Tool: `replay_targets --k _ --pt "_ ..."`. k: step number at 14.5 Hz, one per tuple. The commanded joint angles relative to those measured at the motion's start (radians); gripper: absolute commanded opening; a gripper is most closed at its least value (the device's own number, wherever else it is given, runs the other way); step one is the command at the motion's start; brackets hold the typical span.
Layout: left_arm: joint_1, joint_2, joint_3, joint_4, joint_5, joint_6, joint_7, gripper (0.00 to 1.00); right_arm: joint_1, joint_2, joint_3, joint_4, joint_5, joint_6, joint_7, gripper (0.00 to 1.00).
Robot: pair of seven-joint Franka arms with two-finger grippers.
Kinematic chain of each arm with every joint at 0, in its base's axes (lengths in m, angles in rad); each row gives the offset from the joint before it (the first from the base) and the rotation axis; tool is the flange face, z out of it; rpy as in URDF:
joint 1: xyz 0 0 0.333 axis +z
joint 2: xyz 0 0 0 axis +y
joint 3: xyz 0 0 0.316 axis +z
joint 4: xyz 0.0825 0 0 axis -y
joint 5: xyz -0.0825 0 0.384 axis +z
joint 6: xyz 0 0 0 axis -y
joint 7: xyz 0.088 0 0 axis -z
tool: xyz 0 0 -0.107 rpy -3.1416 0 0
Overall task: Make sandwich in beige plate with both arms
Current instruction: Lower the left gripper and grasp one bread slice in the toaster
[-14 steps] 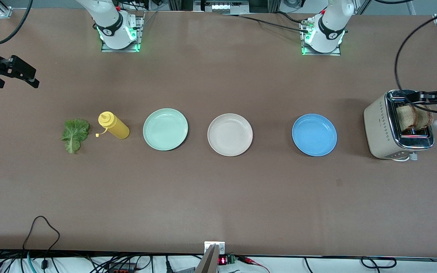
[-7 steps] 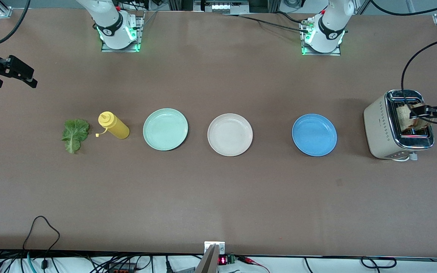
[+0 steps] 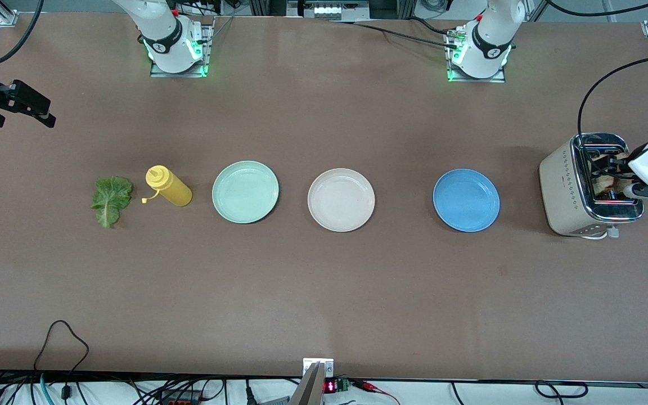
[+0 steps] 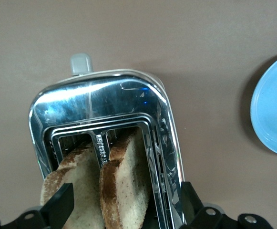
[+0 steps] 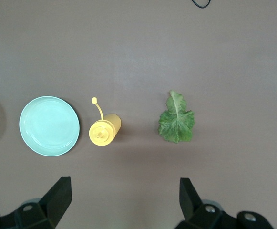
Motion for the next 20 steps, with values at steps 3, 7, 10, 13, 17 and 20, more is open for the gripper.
replay_targets --k 3,7,10,13,17,20 --pt "0.038 -0.035 -0.012 -0.064 0.002 0.036 0.027 0.75 0.000 -0.009 -0.001 -0.015 0.019 0.004 -0.015 1.00" --pt "0.039 -0.038 -0.014 -0.063 0.002 0.001 0.030 0.20 0.000 -0.009 -0.001 -0.015 0.019 0.001 -0.015 1.00" --pt "0.039 -0.052 -0.014 -0.056 0.000 -0.044 0.030 0.00 0.000 -0.009 -0.001 -0.015 0.019 0.000 -0.016 1.00" --pt "0.038 -0.073 -0.015 -0.043 0.002 -0.053 0.065 0.01 -0.002 -0.009 -0.001 -0.015 0.019 0.001 -0.016 1.00" --pt "0.030 -0.087 -0.018 0.067 0.000 -0.227 0.059 0.01 -0.002 -0.007 -0.001 -0.015 0.019 0.000 -0.016 1.00" --pt "0.026 -0.085 -0.058 0.201 -0.001 -0.398 0.051 0.01 -0.002 -0.009 -0.001 -0.015 0.019 -0.003 -0.018 1.00"
